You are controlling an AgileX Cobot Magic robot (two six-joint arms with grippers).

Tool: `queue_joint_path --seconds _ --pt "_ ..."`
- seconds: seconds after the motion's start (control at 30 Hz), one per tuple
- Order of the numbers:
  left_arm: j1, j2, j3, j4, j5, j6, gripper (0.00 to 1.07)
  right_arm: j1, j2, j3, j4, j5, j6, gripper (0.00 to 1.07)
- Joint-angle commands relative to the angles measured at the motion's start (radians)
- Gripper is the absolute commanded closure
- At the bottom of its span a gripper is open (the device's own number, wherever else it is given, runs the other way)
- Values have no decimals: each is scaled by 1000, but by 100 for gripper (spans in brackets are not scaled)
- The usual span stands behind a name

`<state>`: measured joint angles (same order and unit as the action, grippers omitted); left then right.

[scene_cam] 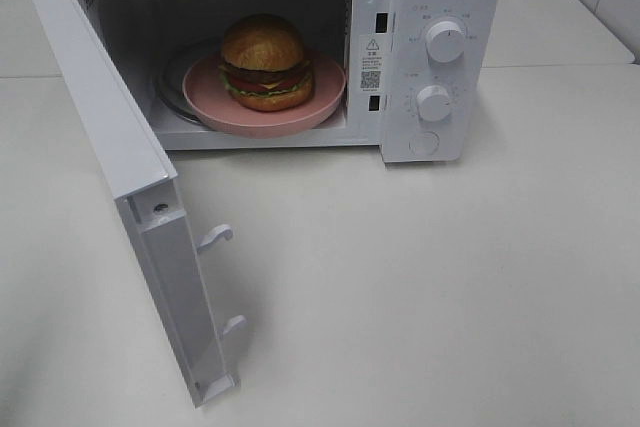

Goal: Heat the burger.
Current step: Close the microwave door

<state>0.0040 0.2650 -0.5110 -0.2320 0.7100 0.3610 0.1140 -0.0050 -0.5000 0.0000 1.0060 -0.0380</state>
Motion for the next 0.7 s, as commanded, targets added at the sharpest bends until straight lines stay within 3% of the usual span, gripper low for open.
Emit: queue_joint_path --seconds 0.03,0.1,0.13,0.17,0.2,0.33,0.4,0.43,0.47,0.5,0.53,0.57,0.6,0.63,0.67,0.7 --pt "-2 125 8 -81 -96 32 106 -6 -27 1 -6 -2 -8 45" --pt "-2 150 8 -97 -113 50 106 -6 -27 1 -6 -2 -8 45" --pt "-2 214 8 -128 -155 95 106 -6 -27 1 -6 -2 -7 45" --pt "-2 214 8 -128 -155 95 106 -6 -27 1 -6 -2 -7 45" --pt "-2 278 8 -172 -201 144 106 -6 -27 1 -6 -2 -7 45" --pt "-2 356 8 -243 -268 205 106 -6 -27 1 -6 -2 -7 45" --pt "-2 438 8 -319 -318 292 106 -6 -27 1 -6 -2 -7 45" --pt "-2 438 8 -319 -318 292 106 -6 -27 1 -6 -2 -7 45" --pt "-2 467 8 -347 -329 330 106 -6 -27 1 -6 -2 -7 45" --pt "-2 530 8 -400 -346 414 106 -6 -27 1 -6 -2 -7 45" --pt "-2 530 8 -400 -346 414 106 -6 -27 1 -6 -2 -7 45" --pt "-2 590 2 -453 -352 491 106 -6 -27 1 -6 -2 -7 45" --pt "-2 624 -2 -483 -352 533 106 -6 -27 1 -6 -2 -7 45" --pt "-2 624 -2 -483 -352 533 106 -6 -27 1 -6 -2 -7 45" --pt "-2 684 -15 -544 -349 604 106 -6 -27 1 -6 -2 -7 45" --pt "-2 716 -21 -570 -349 633 106 -6 -27 1 -6 -2 -7 45"
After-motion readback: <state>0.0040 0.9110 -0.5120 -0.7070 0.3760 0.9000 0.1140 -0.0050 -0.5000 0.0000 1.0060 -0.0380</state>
